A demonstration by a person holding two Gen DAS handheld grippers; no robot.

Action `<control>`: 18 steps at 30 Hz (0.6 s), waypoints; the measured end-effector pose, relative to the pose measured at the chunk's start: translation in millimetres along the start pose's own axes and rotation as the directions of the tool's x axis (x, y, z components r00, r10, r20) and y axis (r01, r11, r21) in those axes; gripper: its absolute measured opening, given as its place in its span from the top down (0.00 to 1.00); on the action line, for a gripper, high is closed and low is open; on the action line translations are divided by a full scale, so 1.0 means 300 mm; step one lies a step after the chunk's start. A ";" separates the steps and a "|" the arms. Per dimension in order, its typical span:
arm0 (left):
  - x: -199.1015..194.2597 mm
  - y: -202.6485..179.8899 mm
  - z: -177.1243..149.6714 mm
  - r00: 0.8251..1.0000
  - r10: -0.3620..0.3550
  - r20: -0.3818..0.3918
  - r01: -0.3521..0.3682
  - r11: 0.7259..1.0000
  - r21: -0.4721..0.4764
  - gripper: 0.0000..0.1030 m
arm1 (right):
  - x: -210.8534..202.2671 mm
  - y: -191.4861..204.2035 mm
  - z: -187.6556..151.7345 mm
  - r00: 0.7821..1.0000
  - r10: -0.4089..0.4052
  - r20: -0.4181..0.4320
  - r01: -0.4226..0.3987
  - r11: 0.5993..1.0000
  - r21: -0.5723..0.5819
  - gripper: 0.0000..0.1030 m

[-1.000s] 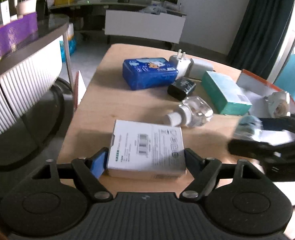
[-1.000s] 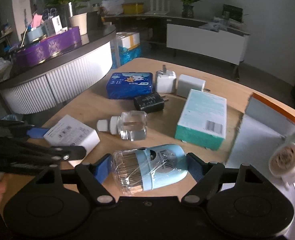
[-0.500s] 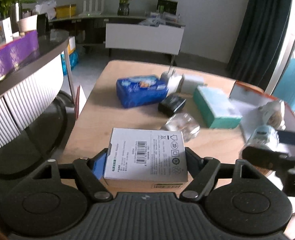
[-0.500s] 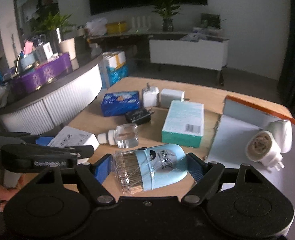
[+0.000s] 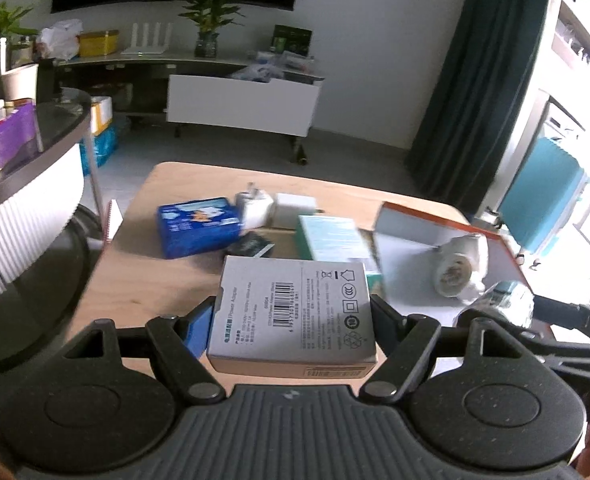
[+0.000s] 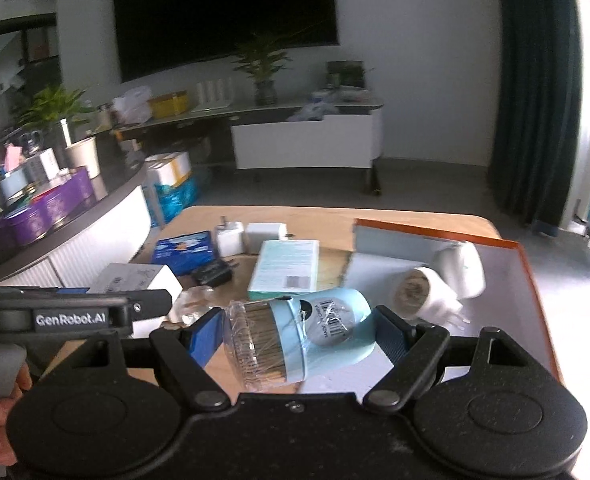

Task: Organize rigid objects
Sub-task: 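Carry the white box and blue-capped bottle over the orange-rimmed box with both grippers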

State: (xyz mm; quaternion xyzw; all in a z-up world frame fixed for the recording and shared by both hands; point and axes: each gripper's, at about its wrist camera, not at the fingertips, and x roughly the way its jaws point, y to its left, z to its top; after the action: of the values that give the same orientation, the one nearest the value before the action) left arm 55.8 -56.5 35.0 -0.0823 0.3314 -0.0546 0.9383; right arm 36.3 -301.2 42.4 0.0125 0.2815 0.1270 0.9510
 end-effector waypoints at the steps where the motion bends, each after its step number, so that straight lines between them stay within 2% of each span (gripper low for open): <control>1: 0.001 -0.013 0.002 1.000 -0.008 0.000 0.008 1.000 0.005 0.24 | -0.010 -0.013 -0.002 1.000 -0.010 0.002 0.010 1.000 0.010 0.08; 18: 0.039 -0.234 0.001 0.988 -0.148 -0.030 0.150 0.984 0.092 0.24 | -0.141 -0.194 -0.034 0.984 -0.171 0.045 0.164 0.979 0.117 0.08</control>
State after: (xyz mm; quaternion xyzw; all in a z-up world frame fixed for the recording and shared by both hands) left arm 61.6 -127.1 41.5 -0.0618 0.3321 -0.1414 0.9305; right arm 10.0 -368.5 50.8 0.0460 0.2623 0.0300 0.9634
